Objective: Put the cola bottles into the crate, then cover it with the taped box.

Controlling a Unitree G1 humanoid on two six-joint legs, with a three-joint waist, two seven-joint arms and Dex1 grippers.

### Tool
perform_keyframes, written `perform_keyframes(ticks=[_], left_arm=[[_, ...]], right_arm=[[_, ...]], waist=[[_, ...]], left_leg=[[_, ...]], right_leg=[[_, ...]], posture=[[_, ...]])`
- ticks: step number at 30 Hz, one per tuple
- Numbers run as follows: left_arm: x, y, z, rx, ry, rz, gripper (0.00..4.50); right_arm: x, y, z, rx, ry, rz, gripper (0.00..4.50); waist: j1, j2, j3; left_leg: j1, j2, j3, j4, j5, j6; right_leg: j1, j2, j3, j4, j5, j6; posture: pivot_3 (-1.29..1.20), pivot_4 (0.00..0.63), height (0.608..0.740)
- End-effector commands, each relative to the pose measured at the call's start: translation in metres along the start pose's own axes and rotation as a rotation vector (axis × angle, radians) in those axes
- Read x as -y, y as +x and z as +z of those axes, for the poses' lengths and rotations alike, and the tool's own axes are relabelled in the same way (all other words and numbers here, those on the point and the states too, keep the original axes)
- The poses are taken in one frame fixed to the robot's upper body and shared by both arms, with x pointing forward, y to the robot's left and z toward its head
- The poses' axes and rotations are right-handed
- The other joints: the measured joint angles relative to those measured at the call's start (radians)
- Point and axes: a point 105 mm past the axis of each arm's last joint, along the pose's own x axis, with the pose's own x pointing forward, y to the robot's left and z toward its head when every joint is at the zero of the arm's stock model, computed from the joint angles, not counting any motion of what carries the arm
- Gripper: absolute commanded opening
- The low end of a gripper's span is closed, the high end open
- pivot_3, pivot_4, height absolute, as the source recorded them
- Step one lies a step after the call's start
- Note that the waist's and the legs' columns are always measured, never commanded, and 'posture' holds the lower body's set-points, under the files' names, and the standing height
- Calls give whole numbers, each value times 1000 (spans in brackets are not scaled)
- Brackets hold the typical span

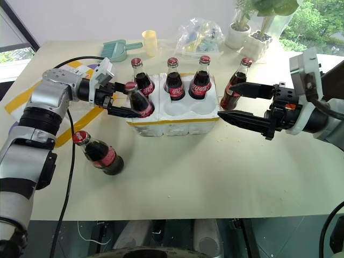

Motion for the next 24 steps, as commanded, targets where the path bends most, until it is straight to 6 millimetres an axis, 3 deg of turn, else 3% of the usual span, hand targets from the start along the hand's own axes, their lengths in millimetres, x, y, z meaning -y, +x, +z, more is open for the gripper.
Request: perform_keyframes(ticks=[1, 7, 10, 12, 17, 20, 24], left_arm=[[-3, -12, 20, 64, 32, 40, 4481], [2, -43, 48, 157, 20, 81, 4481], [16, -78, 60, 163, 29, 112, 4481], [35, -102, 56, 117, 19, 124, 4481], [83, -125, 32, -21, -51, 104, 4481], [114, -129, 19, -63, -129, 72, 4481], [139, -126, 3, -91, -177, 73, 4481]], right_arm=[[1, 1, 7, 25, -39, 3, 4500], [4, 5, 6, 22, -38, 28, 4500], [7, 8, 4, 5, -43, 51, 4500], [10, 10, 3, -3, -42, 69, 4500], [15, 13, -1, -13, -33, 92, 4500], [16, 15, -4, -27, -23, 118, 4500], [16, 14, -9, -60, -27, 146, 4500]], waist=[[3, 0, 0], [0, 0, 0], [-11, 0, 0], [-29, 0, 0], [-28, 2, -1], [-20, 2, -1], [-7, 2, -1]], left_leg=[[0, 0, 0, 0, 0, 0], [0, 0, 0, 1, 0, 0], [0, 0, 0, 1, 1, -1], [0, 0, 0, 0, 2, -2], [3, 1, 0, -2, 1, -2], [3, 1, 0, -2, -1, 0], [3, 1, -1, -2, -1, 1]], right_leg=[[0, 0, 0, 0, 0, 0], [0, 0, 0, 0, 0, 0], [0, 0, 0, 0, 0, 0], [-1, 0, 0, 0, 0, 0], [0, 0, 3, 0, 0, 0], [0, 0, 4, 0, 0, 0], [1, 0, 3, -1, 0, -1]], posture=[[0, 150, 740], [0, 150, 740], [0, 150, 740], [0, 150, 740], [0, 150, 740], [0, 150, 740], [0, 150, 740]])
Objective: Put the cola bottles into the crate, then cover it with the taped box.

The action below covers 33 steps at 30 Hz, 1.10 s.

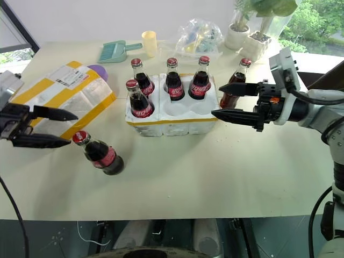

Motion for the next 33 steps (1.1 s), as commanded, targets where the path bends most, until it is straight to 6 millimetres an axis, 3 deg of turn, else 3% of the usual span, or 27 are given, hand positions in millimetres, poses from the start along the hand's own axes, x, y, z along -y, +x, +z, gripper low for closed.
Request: perform_keyframes(ticks=[1, 7, 15, 33], left_arm=[[18, -2, 2, -7, 48, 21, 4481], [32, 9, -25, -65, 40, 17, 4481], [20, 30, -56, -105, 96, 83, 4481], [-12, 70, -52, 70, 104, 178, 4481]], right_arm=[[-1, -5, 7, -13, -48, 15, 4500], [-7, -7, 9, -40, -46, 83, 4500], [-10, -10, 15, -43, -51, 90, 4500], [-19, -12, 20, -50, -43, 83, 4500]], waist=[[5, 0, 0], [10, 1, 0], [12, 2, -1], [13, 2, -1]], left_leg=[[0, 0, 0, 0, 0, 0], [1, 1, 1, -1, 0, 0], [1, 1, 1, -1, 0, -1], [1, 1, 1, -1, 0, -1]], right_leg=[[0, 0, 0, 0, 0, 0], [0, 0, 0, 0, 0, 0], [0, -1, 0, -1, 0, -1], [0, 0, 0, -1, 1, -1]], posture=[[0, 150, 740], [0, 150, 740], [0, 150, 740], [0, 150, 740]])
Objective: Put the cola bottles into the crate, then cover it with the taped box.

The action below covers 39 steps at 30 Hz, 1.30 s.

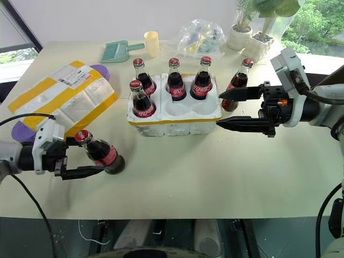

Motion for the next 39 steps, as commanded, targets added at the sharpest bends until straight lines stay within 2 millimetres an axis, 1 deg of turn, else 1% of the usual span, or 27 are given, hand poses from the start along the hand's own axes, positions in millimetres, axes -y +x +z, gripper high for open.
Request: perform_keyframes(ticks=[1, 4, 6, 9, 11, 15, 19, 25, 29, 33, 35, 37, 39], left_arm=[[-5, 9, 1, 31, 6, 19, 4481], [-3, 15, -2, 41, -24, -2, 4481], [3, 17, -1, 53, -38, -36, 3959], [12, 16, 2, 23, -35, -88, 2781], [14, 16, 8, 17, -12, -103, 2781], [13, 21, 50, 140, 1, -136, 2781], [17, 27, 83, 215, 27, -209, 2781], [11, 49, 131, 340, 63, -280, 2781], [3, 63, 152, 397, 75, -276, 2781], [-16, 83, 169, 453, 79, -194, 2781], [-19, 90, 174, 472, 78, -174, 2781], [-22, 101, 181, 501, 77, -143, 2781], [-23, 112, 183, 508, 73, -115, 2781]], right_arm=[[-5, -3, 13, 19, -53, -11, 4500], [-6, -2, 14, 23, -54, -11, 4500], [-6, -1, 15, 27, -53, -13, 4500], [-5, -1, 15, 34, -50, -24, 4500], [-4, -1, 14, 37, -49, -29, 4500], [-5, 2, 13, 45, -42, -21, 4500], [-6, 5, 10, 49, -38, -21, 4500], [-7, 6, 7, 67, -36, -35, 4500], [-8, 3, 5, 76, -33, -54, 4500], [-10, -1, 3, 90, -24, -86, 4500], [-12, -2, 3, 99, -20, -96, 4500], [-14, -3, 1, 103, -15, -107, 4500], [-16, -3, -1, 102, -13, -117, 4500]], waist=[[0, 0, 0], [-1, 0, 0], [-1, 0, 0], [-1, 0, 0], [-1, 0, 0], [5, -1, 0], [2, -1, 0], [0, -2, 0], [-1, -2, 0], [1, -2, 0], [1, -2, 0], [1, -2, 0], [2, -2, 0]], left_leg=[[0, 0, 0, 0, 0, 0], [0, 0, 0, 0, 0, 0], [0, 0, 0, 0, 0, 0], [0, 0, 0, 0, 0, 0], [0, 0, 0, 0, 0, 0], [-1, 0, -1, 0, 0, 0], [-2, -1, -1, 2, 0, 0], [-2, -1, -1, 2, 2, -2], [-2, -1, -1, 2, 3, -3], [-1, -1, -1, 2, 3, -4], [-2, -1, -1, 2, 3, -4], [-2, -1, -1, 2, 3, -4], [-2, -1, -1, 2, 3, -4]], right_leg=[[0, 0, 0, 0, 0, 0], [0, 0, 0, 0, 0, 0], [0, 0, 0, 0, 0, 0], [0, 0, 0, 0, 0, 0], [0, 0, 0, 0, 0, 0], [0, 0, 0, 0, 0, 0], [0, 0, -1, 0, 0, 0], [0, 0, -2, 1, 0, 0], [0, 1, -2, 1, 0, 0], [0, 1, -1, 1, 0, 0], [1, 1, -2, 1, 0, 0], [1, 0, -1, 1, 0, 0], [1, 0, -1, 1, 0, 0]], posture=[[0, 150, 740], [0, 150, 740], [0, 150, 740], [0, 150, 740], [0, 150, 740], [0, 150, 740], [0, 150, 740], [0, 150, 740], [0, 150, 740], [0, 150, 740], [0, 150, 740], [0, 150, 740], [0, 150, 740]])
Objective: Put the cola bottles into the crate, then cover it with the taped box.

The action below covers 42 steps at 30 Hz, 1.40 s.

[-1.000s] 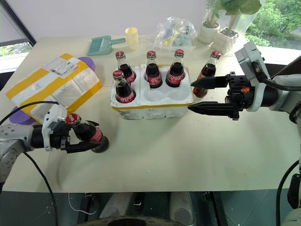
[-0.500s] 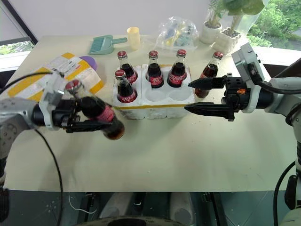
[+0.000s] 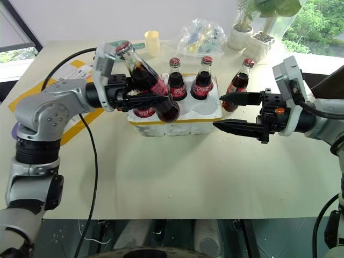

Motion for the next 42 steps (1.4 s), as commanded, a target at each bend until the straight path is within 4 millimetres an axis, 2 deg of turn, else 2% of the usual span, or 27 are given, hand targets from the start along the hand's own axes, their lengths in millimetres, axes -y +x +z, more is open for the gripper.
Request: perform_keyframes(ticks=[1, 8, 15, 20, 25, 28, 30, 36, 42], left_arm=[[1, 14, 17, 52, 101, 27, 2781], [-1, 29, -3, -10, 108, 90, 2781], [-3, 26, -18, -133, 199, 202, 2781], [-3, 26, -34, -193, 108, 274, 2781], [3, 27, -47, -228, -22, 250, 2781], [-3, 25, -55, -249, -44, 279, 2781], [-7, 24, -55, -241, -50, 300, 2781], [-18, 28, -37, -89, -15, 328, 2781], [4, 22, -36, -66, -20, 229, 2781]], right_arm=[[-8, -3, 9, 27, -43, -5, 4500], [-7, -8, 8, 26, -44, -32, 4500], [-6, -11, 7, 31, -46, -43, 4500], [-5, -10, 6, 35, -48, -43, 4500], [-4, -9, 7, 34, -56, -39, 4500], [-4, -10, 8, 38, -58, -42, 4500], [-4, -10, 9, 40, -60, -44, 4500], [-6, -10, 10, 43, -61, -58, 4500], [-8, -12, 9, 41, -59, -64, 4500]], waist=[[1, 0, 0], [12, 0, -1], [25, 0, -1], [25, 0, -1], [25, 0, -5], [24, 2, -8], [24, 3, -10], [26, 4, -12], [24, 5, -13]], left_leg=[[0, 0, 0, 0, 0, 0], [3, 0, 0, 1, -1, 2], [10, 0, 0, 0, -3, 5], [12, 0, 0, 0, -3, 5], [15, 0, 0, 0, -3, 6], [16, 0, 0, -1, -3, 6], [16, 0, 0, -1, -3, 5], [17, 0, 0, 0, -3, 5], [17, 0, 0, -1, -4, 5]], right_leg=[[0, 0, 0, 0, 0, 0], [4, 0, 0, 0, 0, 0], [10, 0, 0, -1, 0, 0], [12, 0, 0, -1, 0, 0], [15, 0, 0, -1, 0, 1], [16, 1, 0, -1, 0, 1], [17, 0, 0, -1, 0, 1], [17, 0, 0, -2, -1, 1], [17, 0, 0, -2, -1, 1]], posture=[[0, 150, 740], [0, 150, 740], [0, 150, 740], [0, 150, 740], [0, 150, 740], [0, 150, 740], [0, 150, 740], [0, 150, 740], [0, 150, 740]])
